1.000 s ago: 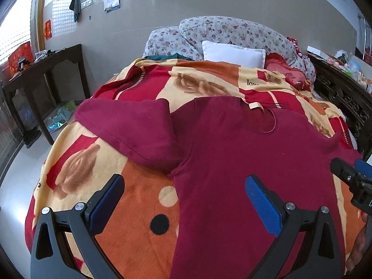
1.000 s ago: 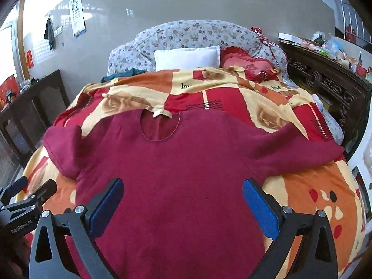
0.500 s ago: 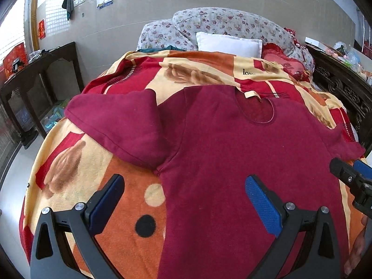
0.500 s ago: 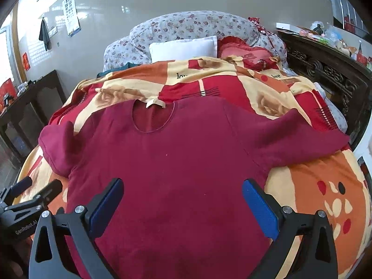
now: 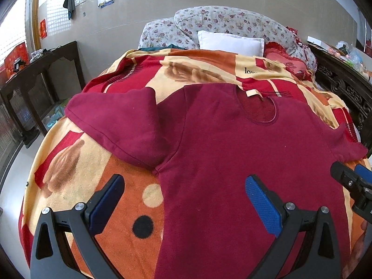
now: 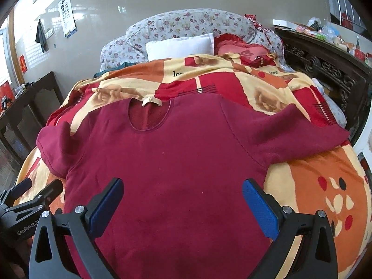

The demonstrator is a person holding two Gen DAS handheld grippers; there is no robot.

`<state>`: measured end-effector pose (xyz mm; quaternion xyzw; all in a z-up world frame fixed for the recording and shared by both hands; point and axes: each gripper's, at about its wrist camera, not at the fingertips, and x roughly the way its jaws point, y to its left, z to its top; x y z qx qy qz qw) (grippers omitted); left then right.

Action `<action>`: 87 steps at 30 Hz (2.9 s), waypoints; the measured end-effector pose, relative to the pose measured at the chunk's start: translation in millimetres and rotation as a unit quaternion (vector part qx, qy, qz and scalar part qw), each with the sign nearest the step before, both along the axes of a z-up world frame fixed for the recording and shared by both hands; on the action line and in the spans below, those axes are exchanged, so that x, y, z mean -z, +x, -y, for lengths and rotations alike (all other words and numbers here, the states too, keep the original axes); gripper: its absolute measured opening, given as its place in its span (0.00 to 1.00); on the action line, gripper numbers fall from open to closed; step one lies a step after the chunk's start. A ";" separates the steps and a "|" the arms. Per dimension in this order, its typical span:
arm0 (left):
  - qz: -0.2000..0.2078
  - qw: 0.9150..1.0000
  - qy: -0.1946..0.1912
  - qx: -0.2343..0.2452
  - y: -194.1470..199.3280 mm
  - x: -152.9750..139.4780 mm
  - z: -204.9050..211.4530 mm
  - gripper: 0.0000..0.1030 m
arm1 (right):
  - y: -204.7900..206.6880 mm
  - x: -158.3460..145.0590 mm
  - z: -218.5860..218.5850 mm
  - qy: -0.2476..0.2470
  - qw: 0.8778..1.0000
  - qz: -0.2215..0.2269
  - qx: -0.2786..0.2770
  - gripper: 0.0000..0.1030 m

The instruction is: Fold small clothes

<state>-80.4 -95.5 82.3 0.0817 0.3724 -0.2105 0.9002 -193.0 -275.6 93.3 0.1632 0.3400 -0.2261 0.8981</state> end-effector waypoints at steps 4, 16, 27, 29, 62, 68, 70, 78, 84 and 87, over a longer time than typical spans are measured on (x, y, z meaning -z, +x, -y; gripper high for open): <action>0.002 1.000 0.000 -0.001 1.1 0.3 0.7 1.00 | 1.3 0.4 -0.4 -0.002 1.000 -0.001 0.000 1.00; 0.001 1.000 0.000 -0.001 0.6 0.5 0.3 1.00 | 7.6 3.7 -4.6 -0.011 1.000 -0.009 -0.001 1.00; -0.007 1.000 -0.002 -0.008 9.4 6.1 0.9 1.00 | 14.1 7.8 -4.9 -0.008 1.000 -0.013 -0.003 1.00; -0.009 1.000 -0.006 -0.009 11.7 6.8 -1.3 1.00 | 16.5 9.0 -5.4 -0.007 1.000 -0.014 -0.003 1.00; -0.028 0.997 -0.021 -0.066 56.2 10.3 -52.0 1.00 | 52.2 27.9 -19.3 -0.004 0.999 -0.030 -0.032 1.00; -0.032 0.994 -0.027 -0.105 80.4 9.0 -81.2 1.00 | 56.6 29.7 -22.7 -0.003 0.999 -0.032 -0.039 1.00; -0.034 0.992 -0.034 -0.117 87.9 7.8 -89.5 1.00 | 59.9 29.7 -23.3 -0.002 0.999 -0.034 -0.042 1.00; -0.028 0.990 -0.025 -0.136 102.3 6.0 -105.0 1.00 | 65.4 25.7 -26.7 -0.004 0.999 -0.030 -0.044 1.00; -0.047 0.988 -0.036 -0.141 116.5 12.6 -116.3 1.00 | 68.6 29.6 -28.0 -0.002 0.998 -0.036 -0.046 1.00; -0.067 0.985 -0.059 -0.145 137.9 16.5 -131.3 1.00 | 70.4 30.7 -29.2 -0.001 0.998 -0.038 -0.049 1.00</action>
